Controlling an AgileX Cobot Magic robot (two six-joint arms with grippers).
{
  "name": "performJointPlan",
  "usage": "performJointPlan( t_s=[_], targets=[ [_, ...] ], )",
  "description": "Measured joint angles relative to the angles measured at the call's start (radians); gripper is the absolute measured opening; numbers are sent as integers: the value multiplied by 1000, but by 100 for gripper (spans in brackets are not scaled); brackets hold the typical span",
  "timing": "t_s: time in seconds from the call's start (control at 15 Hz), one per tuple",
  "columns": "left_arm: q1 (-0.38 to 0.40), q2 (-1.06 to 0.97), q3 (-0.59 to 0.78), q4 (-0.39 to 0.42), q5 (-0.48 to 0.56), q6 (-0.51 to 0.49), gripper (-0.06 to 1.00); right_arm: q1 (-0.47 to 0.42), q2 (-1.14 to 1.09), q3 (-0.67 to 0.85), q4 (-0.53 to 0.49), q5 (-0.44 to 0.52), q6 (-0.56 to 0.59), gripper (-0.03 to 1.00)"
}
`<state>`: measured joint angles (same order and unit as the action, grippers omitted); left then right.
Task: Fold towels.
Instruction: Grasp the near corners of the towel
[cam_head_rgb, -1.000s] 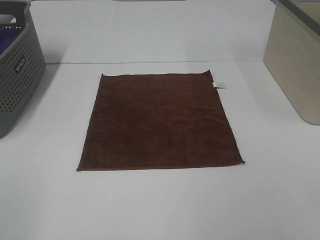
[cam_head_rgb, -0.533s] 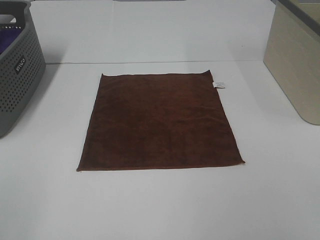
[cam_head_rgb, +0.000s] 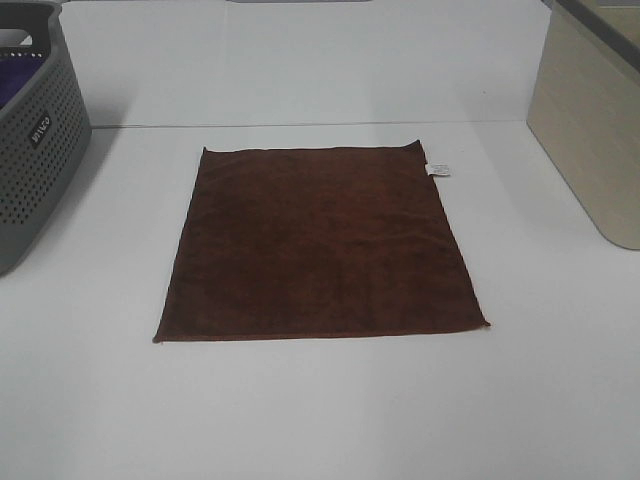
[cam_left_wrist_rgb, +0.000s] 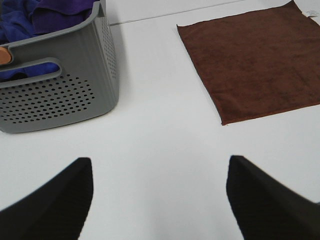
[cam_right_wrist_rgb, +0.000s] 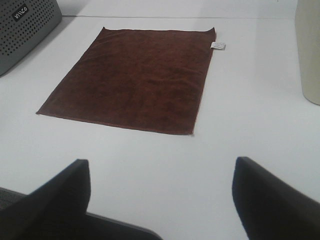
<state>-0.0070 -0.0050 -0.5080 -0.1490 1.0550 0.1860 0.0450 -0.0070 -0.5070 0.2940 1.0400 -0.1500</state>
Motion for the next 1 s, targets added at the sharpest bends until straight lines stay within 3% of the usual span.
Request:
performJointPlan(
  t_s=[0.2,0.27,0.47,0.73,1.0],
  targets=[
    [0,9,-3,-1,-8,0,71,0,0,0,2,-3,-6,74],
    [0,37,-10,-9,-53,0,71,0,0,0,-1,-6,4,74],
    [0,164,-10,-55,-284,0,71,0,64,-3,-64,-120,57,74],
    [0,474,-2,-180,-626,0,71,0,313,-9,-120,-313,105,74],
    [0,795,-25,-292,-707,0,71,0,616,-76,-121,-367,117,74]
  ],
)
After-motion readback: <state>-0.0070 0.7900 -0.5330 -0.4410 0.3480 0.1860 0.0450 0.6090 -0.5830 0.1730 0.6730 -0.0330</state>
